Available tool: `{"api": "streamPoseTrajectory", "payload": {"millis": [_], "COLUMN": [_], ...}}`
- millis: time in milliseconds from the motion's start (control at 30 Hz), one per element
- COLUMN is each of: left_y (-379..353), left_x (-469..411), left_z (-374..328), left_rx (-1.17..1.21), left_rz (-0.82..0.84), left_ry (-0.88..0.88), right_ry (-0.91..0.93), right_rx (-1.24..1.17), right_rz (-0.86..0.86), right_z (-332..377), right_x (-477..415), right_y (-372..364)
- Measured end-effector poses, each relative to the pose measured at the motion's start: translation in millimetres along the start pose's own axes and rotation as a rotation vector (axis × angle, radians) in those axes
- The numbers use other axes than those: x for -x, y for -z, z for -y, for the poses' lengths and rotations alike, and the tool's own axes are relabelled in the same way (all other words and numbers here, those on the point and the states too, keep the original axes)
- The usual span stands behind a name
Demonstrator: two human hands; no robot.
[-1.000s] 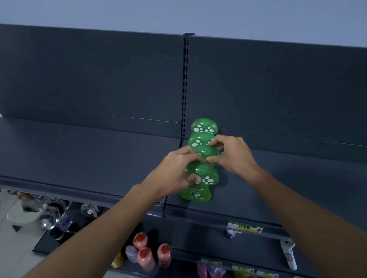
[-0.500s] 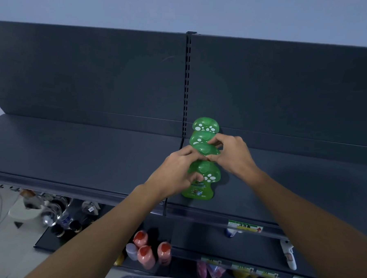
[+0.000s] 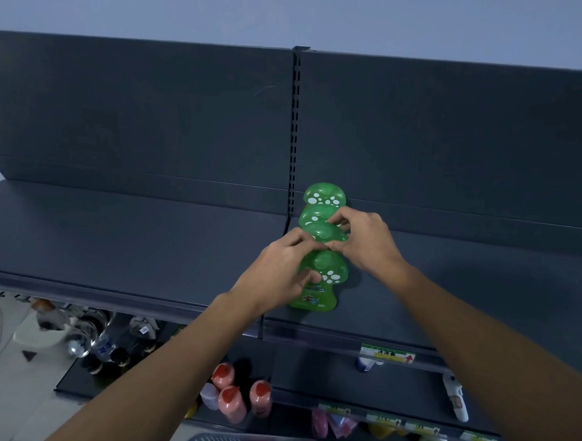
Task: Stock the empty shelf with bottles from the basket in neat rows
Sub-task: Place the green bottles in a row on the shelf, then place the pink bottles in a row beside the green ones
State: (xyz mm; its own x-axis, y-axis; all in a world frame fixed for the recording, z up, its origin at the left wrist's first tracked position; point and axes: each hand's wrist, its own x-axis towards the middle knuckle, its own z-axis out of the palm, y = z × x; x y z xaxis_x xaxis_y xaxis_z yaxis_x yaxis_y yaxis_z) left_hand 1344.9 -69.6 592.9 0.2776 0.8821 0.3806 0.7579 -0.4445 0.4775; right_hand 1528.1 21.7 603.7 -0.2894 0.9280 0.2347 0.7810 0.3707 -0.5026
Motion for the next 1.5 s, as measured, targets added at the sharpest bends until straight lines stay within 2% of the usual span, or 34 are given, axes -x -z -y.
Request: {"api": "streamPoseTrajectory", "payload": {"millis": [233, 500, 667, 900, 1067, 1167, 1333, 1500], "left_y": [5, 27, 30, -29, -92, -135, -198, -237], "left_x": [2, 27, 66, 158, 223, 263, 309, 323], "left_z": [-4, -8, -1, 39, 74, 94, 126, 145], "left_rx": [-0.041, -0.083, -0.064, -0.046, -0.077, -0.118, -0.095, 0.025], "left_rz": [0.055, -0.097, 0.082, 0.417, 0.683, 0.787, 0.846, 0.739], "left_ry": [0.055, 0.046, 0.047, 0.179, 0.306, 0.363, 0.533, 0.757], "right_ry": [0.011, 0.098, 0.107, -0.091, -0.289, -0.333, -0.185, -0.045], "right_rx": [-0.042, 0.012, -0.003, 0.059, 0.023, 0.045, 0.051, 0.100], "right_rz": [-0.055, -0.156, -0.110, 0.190, 0.445, 0.600, 0.817, 1.007], "right_z": [10, 43, 60, 37, 2, -19, -38, -46], "right_x": [3, 49, 109, 199, 261, 293, 335, 352], "right_y": [14, 44, 31, -59, -133, -179, -245, -272]}}
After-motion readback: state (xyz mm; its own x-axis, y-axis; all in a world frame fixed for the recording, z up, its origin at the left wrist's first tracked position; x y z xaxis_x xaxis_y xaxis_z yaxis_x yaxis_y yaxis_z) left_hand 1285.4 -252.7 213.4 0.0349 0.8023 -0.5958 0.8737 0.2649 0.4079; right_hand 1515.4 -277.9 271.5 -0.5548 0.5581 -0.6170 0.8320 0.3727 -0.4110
